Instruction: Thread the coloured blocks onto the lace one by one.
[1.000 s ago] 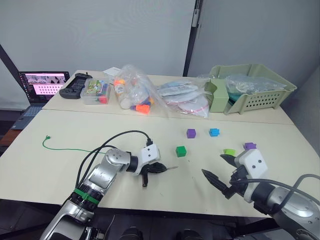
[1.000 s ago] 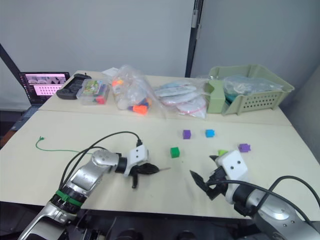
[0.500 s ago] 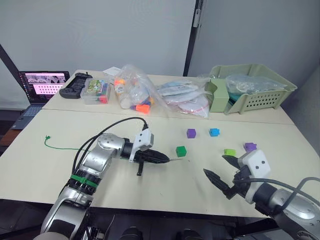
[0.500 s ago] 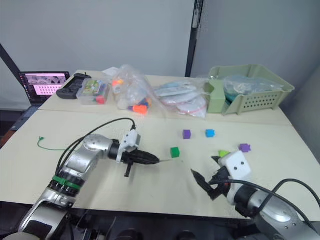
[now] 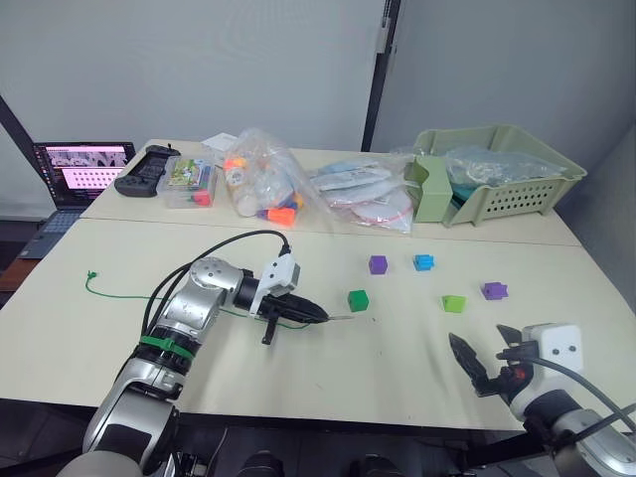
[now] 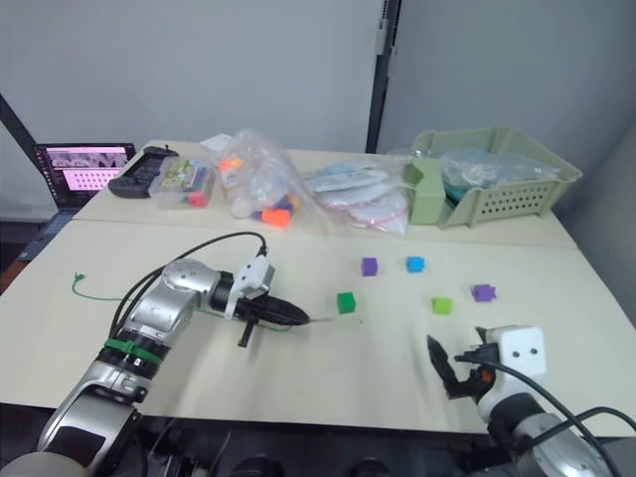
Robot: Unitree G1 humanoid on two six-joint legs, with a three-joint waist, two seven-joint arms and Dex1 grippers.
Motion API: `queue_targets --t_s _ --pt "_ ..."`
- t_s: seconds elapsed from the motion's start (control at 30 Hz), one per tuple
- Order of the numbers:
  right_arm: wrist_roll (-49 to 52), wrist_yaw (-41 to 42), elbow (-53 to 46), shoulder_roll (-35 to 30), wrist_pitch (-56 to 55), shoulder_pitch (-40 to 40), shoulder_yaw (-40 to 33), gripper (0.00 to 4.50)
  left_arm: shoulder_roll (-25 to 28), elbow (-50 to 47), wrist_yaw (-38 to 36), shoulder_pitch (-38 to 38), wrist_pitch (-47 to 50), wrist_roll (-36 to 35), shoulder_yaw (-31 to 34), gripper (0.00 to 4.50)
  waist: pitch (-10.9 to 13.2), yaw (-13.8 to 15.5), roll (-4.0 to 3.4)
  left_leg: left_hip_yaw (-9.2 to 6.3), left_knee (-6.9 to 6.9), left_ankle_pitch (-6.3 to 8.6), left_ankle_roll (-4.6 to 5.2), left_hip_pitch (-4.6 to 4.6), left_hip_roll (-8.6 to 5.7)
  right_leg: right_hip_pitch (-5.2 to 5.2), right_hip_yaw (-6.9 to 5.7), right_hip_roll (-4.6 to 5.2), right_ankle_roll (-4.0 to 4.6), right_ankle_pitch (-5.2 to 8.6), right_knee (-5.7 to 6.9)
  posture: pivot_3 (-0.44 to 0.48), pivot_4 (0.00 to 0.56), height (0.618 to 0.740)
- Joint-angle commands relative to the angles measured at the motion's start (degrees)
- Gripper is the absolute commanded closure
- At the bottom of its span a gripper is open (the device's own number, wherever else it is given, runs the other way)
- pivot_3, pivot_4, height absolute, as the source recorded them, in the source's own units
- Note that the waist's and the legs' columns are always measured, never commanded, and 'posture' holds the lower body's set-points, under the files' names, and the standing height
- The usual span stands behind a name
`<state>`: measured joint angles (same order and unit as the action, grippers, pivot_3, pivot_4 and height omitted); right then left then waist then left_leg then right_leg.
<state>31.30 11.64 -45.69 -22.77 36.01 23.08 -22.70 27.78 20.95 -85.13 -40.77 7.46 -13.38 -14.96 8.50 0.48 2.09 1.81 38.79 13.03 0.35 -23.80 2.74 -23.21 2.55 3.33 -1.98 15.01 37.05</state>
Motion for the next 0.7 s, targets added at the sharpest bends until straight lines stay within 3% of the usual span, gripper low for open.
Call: queue_targets --t_s 0.03,0.37,0.7 --pt "-1.86 0.46 4.23 -0.22 -4.22 -1.88 -3.72 0.0 0.83 -3.18 -0.27 0.29 0.22 -0.14 0.21 4.49 0.0 0.0 0.0 0.0 0.0 0.0 0.0 0.0 0.0 0.0 0.0 0.0 0.0 0.0 0.0 0.0 0.15 0.732" --pt "-7.09 -1.25 21.44 -2.43 -6.96 -12.05 -6.55 0.0 2.8 -10.44 3.66 4.3 5.52 -0.93 1.61 4.49 0.04 -0.28 -0.1 0.03 -0.03 0.0 0.0 0.02 0.01 -0.01 0.04 0.0 0.01 0.0 0.01 0.0 0.15 0.732" --pt "-9.09 6.93 39.45 -7.71 -8.91 -26.62 -1.97 0.0 4.71 -17.87 6.19 7.26 11.43 -2.83 2.18 4.49 0.11 -0.96 -0.27 0.05 -0.06 0.0 0.0 0.03 0.0 -0.02 0.07 0.0 0.01 0.0 0.01 0.0 0.15 0.732"
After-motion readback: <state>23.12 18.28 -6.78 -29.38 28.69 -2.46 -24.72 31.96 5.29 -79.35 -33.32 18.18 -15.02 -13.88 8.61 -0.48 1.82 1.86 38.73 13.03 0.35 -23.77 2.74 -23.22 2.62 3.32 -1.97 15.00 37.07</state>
